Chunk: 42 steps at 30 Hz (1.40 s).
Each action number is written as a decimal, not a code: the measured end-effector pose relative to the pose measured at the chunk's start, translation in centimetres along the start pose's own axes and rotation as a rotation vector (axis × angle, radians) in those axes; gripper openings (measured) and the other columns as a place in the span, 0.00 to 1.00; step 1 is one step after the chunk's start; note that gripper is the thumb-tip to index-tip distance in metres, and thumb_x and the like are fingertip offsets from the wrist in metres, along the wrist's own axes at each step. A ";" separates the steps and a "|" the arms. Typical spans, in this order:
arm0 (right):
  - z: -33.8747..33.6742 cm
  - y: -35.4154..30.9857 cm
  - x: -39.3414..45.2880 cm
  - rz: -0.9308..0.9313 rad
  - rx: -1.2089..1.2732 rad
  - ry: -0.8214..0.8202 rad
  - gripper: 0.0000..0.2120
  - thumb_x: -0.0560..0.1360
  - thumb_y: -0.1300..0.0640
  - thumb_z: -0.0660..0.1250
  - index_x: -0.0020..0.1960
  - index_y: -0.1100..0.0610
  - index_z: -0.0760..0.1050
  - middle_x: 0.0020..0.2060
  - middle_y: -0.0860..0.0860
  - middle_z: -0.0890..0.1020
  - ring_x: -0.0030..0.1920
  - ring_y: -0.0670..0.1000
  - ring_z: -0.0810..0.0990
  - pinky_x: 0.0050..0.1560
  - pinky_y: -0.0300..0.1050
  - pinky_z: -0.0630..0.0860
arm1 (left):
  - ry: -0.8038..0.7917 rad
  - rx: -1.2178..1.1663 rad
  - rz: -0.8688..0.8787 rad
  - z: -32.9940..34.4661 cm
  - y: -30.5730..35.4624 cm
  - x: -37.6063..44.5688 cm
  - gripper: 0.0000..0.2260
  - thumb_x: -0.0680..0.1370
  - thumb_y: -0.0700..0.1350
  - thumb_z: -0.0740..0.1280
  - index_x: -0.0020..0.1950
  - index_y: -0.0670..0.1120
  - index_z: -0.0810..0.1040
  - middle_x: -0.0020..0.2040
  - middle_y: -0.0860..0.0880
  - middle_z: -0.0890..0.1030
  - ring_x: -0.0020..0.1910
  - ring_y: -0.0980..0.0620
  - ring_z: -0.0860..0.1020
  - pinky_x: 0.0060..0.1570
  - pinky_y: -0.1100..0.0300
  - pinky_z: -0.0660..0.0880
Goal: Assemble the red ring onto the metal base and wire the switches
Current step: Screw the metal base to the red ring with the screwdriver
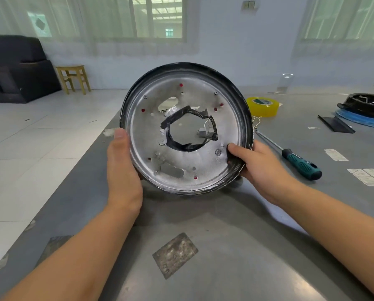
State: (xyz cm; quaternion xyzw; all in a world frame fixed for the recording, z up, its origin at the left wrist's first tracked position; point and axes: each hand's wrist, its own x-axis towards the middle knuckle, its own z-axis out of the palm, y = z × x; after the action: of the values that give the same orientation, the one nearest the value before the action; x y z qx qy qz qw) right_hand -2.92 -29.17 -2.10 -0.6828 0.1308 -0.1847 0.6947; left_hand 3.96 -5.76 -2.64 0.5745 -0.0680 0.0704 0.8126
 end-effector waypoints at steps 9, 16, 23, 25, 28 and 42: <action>3.8 0.9 -2.4 -0.031 0.383 -0.036 0.17 0.82 0.64 0.64 0.70 0.54 0.71 0.59 0.53 0.85 0.56 0.53 0.86 0.46 0.46 0.83 | -0.333 -0.231 -0.328 3.0 -1.6 -3.1 0.27 0.80 0.52 0.72 0.78 0.47 0.71 0.68 0.44 0.82 0.67 0.43 0.82 0.65 0.40 0.79; 3.8 0.9 -2.3 0.039 0.367 -0.069 0.12 0.82 0.61 0.65 0.65 0.56 0.73 0.50 0.54 0.88 0.43 0.53 0.87 0.40 0.46 0.83 | -0.201 -0.184 -0.342 2.6 -2.3 -2.4 0.15 0.83 0.37 0.68 0.70 0.40 0.78 0.59 0.42 0.87 0.58 0.43 0.86 0.55 0.43 0.84; 3.9 1.4 -2.4 0.061 0.364 -0.109 0.14 0.82 0.65 0.62 0.68 0.60 0.74 0.54 0.55 0.87 0.51 0.53 0.87 0.45 0.44 0.83 | -0.277 -0.182 -0.281 3.0 -2.1 -2.8 0.22 0.82 0.44 0.70 0.76 0.47 0.72 0.64 0.45 0.85 0.63 0.44 0.84 0.63 0.42 0.80; 3.9 1.4 -2.5 0.056 0.345 -0.139 0.14 0.83 0.64 0.63 0.68 0.60 0.74 0.56 0.55 0.86 0.55 0.54 0.86 0.47 0.45 0.83 | -0.278 -0.178 -0.295 2.9 -2.3 -2.7 0.21 0.82 0.43 0.70 0.75 0.46 0.72 0.63 0.45 0.85 0.62 0.45 0.84 0.62 0.43 0.80; 3.6 0.9 -2.5 0.071 0.301 -0.224 0.17 0.81 0.56 0.69 0.67 0.60 0.74 0.56 0.57 0.86 0.55 0.57 0.86 0.49 0.46 0.84 | -0.220 -0.195 -0.332 2.4 -2.6 -2.2 0.14 0.84 0.39 0.68 0.70 0.42 0.78 0.60 0.44 0.87 0.59 0.45 0.86 0.58 0.46 0.83; -5.9 2.7 6.8 0.005 -0.648 0.362 0.10 0.81 0.48 0.65 0.58 0.52 0.78 0.53 0.52 0.84 0.54 0.54 0.82 0.56 0.51 0.78 | -0.084 -0.323 -0.366 1.9 -3.5 -0.3 0.22 0.82 0.35 0.69 0.76 0.43 0.70 0.64 0.44 0.85 0.60 0.45 0.85 0.50 0.47 0.85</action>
State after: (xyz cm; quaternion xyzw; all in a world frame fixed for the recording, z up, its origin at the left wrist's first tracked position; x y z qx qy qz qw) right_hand 0.82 -37.39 -4.50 -0.8233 0.3048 -0.2497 0.4086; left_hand 4.32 -8.70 -5.25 0.4422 -0.0070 -0.1136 0.8896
